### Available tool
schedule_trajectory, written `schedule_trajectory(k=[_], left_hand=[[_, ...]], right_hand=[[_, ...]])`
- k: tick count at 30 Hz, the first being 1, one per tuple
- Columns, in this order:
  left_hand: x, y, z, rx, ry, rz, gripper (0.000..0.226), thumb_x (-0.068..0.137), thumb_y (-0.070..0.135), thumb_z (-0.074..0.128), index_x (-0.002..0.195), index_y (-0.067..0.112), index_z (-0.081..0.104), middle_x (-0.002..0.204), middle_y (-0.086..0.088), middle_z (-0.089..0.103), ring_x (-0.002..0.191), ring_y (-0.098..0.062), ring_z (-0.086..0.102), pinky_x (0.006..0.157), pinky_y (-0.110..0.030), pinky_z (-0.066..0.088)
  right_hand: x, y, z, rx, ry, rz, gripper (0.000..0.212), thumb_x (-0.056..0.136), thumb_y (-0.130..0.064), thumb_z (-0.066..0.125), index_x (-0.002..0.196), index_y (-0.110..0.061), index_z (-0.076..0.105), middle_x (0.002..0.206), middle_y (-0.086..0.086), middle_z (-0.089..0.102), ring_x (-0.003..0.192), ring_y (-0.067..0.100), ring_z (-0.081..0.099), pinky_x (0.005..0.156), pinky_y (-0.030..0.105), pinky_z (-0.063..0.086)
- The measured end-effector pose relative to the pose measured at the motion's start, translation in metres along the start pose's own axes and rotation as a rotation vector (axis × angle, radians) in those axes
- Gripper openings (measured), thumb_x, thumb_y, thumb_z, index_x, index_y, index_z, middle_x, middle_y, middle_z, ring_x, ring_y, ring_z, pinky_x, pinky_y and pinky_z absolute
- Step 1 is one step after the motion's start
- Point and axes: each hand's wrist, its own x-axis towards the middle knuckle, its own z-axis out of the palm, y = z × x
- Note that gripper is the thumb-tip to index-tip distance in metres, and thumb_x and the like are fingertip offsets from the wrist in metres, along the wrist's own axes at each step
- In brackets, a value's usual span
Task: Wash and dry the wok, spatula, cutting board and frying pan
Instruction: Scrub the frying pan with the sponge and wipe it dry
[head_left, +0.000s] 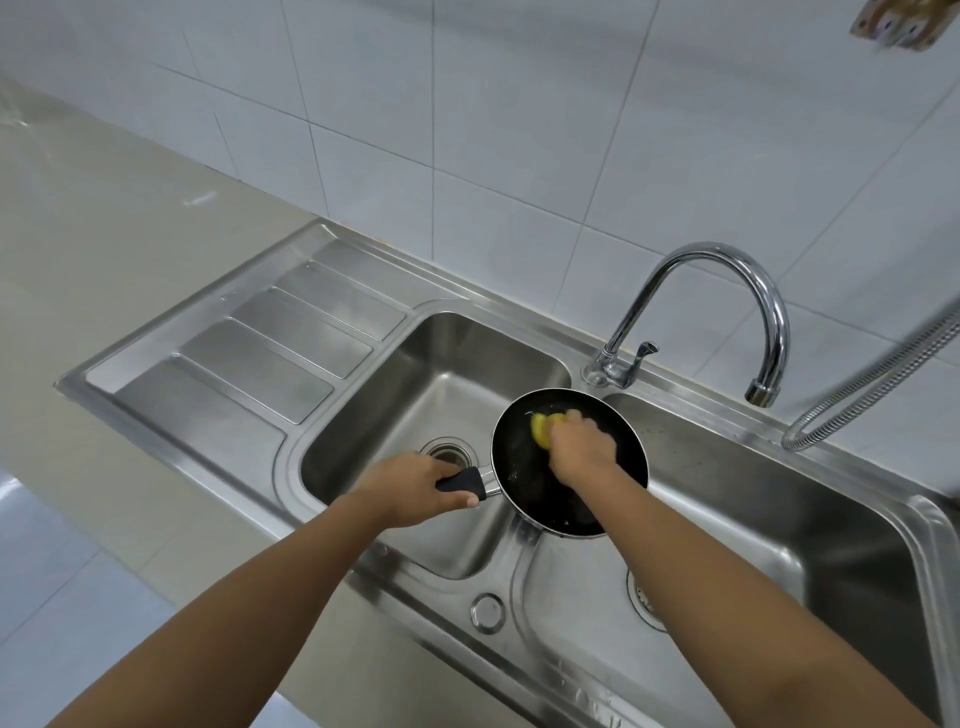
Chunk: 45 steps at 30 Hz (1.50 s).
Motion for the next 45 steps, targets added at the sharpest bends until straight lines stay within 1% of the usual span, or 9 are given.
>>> schedule_trajectory(k=[5,8,13,19,23,26,34,41,45], left_hand=[[0.002,0.000,-0.002,-0.016,-0.010,-0.006,0.052,0.081,0.078,0.045,0.109,0.038,0.064,0.083,0.010,0.065,0.079,-0.011,0.059,0.068,-0.030,0.048],[0.005,0.004,-0.012,0.024,-0.025,0.009,0.049,0.083,0.076,0.046,0.102,0.035,0.064,0.081,0.008,0.065,0.076,-0.012,0.060,0.064,-0.028,0.044],[0.005,0.010,-0.020,0.068,-0.030,0.021,0.046,0.085,0.072,0.048,0.100,0.032,0.064,0.083,0.007,0.064,0.079,-0.014,0.060,0.065,-0.030,0.044],[0.003,0.009,-0.016,0.048,-0.016,0.027,0.050,0.084,0.074,0.046,0.102,0.031,0.064,0.081,0.008,0.064,0.075,-0.013,0.059,0.061,-0.028,0.043],[0.004,0.008,-0.015,0.038,-0.026,0.002,0.052,0.083,0.076,0.046,0.103,0.031,0.065,0.083,0.008,0.064,0.078,-0.013,0.060,0.066,-0.030,0.046],[0.004,0.008,-0.016,0.030,-0.031,0.000,0.054,0.083,0.076,0.046,0.106,0.030,0.064,0.085,0.008,0.064,0.079,-0.013,0.059,0.068,-0.030,0.047],[0.000,0.008,-0.012,0.030,-0.016,0.018,0.052,0.084,0.075,0.046,0.109,0.032,0.064,0.083,0.009,0.062,0.077,-0.013,0.057,0.063,-0.029,0.044],[0.001,0.000,-0.012,0.024,-0.011,-0.003,0.055,0.084,0.074,0.046,0.117,0.034,0.062,0.091,0.009,0.063,0.083,-0.014,0.057,0.066,-0.029,0.043],[0.005,-0.001,-0.010,-0.012,-0.021,0.025,0.049,0.084,0.075,0.046,0.108,0.036,0.064,0.089,0.009,0.064,0.082,-0.014,0.059,0.062,-0.027,0.042]], right_hand=[[-0.030,0.023,0.004,-0.233,-0.102,0.085,0.037,0.092,-0.020,0.048,0.128,-0.022,0.055,0.134,0.010,0.053,0.128,0.030,0.038,0.105,0.043,0.030],[-0.051,0.003,0.007,-0.085,-0.212,0.020,0.038,0.099,-0.034,0.041,0.128,-0.015,0.056,0.136,0.013,0.052,0.129,0.033,0.039,0.103,0.041,0.033],[-0.033,-0.031,0.006,0.135,-0.104,-0.065,0.043,0.091,-0.011,0.046,0.133,-0.016,0.047,0.141,0.013,0.036,0.131,0.036,0.033,0.106,0.046,0.034],[-0.005,0.017,0.005,0.010,-0.044,0.082,0.051,0.092,-0.016,0.047,0.141,-0.027,0.037,0.146,0.014,0.032,0.131,0.035,0.034,0.103,0.047,0.034],[-0.034,0.035,0.012,-0.124,-0.224,0.049,0.045,0.089,-0.019,0.050,0.134,-0.022,0.043,0.139,0.018,0.042,0.127,0.038,0.041,0.102,0.046,0.040],[-0.052,0.020,0.021,0.053,-0.305,-0.079,0.036,0.097,-0.028,0.038,0.131,-0.030,0.048,0.137,0.017,0.039,0.126,0.042,0.039,0.107,0.047,0.036],[-0.015,-0.006,0.019,0.218,-0.048,0.003,0.068,0.091,-0.018,0.051,0.150,-0.038,0.024,0.158,0.007,0.013,0.136,0.039,0.025,0.108,0.050,0.029],[-0.035,0.026,0.016,-0.115,-0.027,0.145,0.041,0.091,-0.025,0.055,0.131,-0.023,0.047,0.136,0.014,0.043,0.123,0.035,0.042,0.100,0.042,0.038],[-0.067,0.018,0.028,0.032,-0.033,0.122,0.040,0.096,-0.039,0.041,0.124,-0.016,0.058,0.128,0.016,0.054,0.116,0.037,0.050,0.096,0.039,0.040]])
